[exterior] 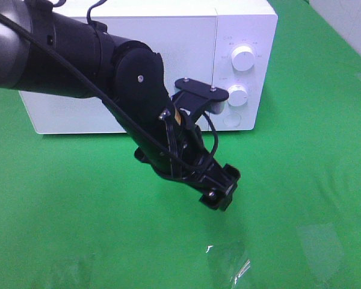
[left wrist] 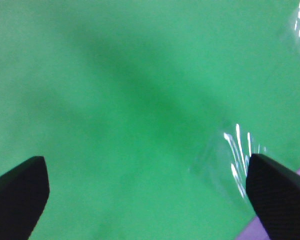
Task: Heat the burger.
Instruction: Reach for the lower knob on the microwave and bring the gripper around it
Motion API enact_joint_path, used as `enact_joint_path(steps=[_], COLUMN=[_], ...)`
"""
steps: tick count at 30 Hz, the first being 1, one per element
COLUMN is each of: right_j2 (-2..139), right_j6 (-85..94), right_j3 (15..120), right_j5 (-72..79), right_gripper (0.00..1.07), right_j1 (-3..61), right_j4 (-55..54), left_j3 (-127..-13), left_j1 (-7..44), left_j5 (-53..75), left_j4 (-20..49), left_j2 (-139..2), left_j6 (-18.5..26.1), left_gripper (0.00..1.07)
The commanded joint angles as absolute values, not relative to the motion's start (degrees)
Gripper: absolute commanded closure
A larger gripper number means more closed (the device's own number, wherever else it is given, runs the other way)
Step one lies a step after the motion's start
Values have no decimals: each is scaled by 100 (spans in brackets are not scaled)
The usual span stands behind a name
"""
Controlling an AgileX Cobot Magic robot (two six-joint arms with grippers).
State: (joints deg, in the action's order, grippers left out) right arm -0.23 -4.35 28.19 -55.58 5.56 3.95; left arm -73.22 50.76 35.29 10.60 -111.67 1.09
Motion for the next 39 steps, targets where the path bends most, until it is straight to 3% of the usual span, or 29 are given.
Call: enact_joint_path(steps=[1, 7, 13, 18, 22, 25, 27, 30, 31, 39], right_j2=[-183, -183, -183, -183, -183, -183, -183, -183, -183, -183], right_j6=[-441, -441, -441, -441, -447, -447, -447, -447, -447, -447], right_j3=[2819, 2819, 2819, 2819, 2819, 2819, 2819, 2819, 2819, 2819], right_j5=[-5506, -5506, -5506, -5506, -5506, -5506, -5506, -5506, -5506, -5506], right_gripper=[36, 36, 36, 36, 36, 36, 36, 36, 36, 36], right_j1=[527, 527, 527, 527, 527, 527, 527, 527, 527, 527], right_j4=[395, 395, 395, 395, 395, 395, 395, 395, 395, 395], left_j3=[-7357, -7357, -7357, -7357, -7357, -7357, -7357, -7357, -7357, -7231], left_j1=[5105, 5088, 5048, 4412, 3598, 3398, 2584, 2194, 1788, 888], left_j5=[4853, 5695, 5919, 6303, 6686, 6761, 7002, 7110, 7236, 7506], left_j4=[1043, 825, 321, 172, 286, 321, 401, 418, 453, 458], left_j2=[-11104, -11047, -10703, -10101, -9557, -9437, -8984, -8789, -8612, -8056], left_j6=[74, 40, -453, -630, -355, -286, -97, 0, 160, 498], left_gripper=[6, 6, 6, 6, 6, 6, 6, 6, 6, 6])
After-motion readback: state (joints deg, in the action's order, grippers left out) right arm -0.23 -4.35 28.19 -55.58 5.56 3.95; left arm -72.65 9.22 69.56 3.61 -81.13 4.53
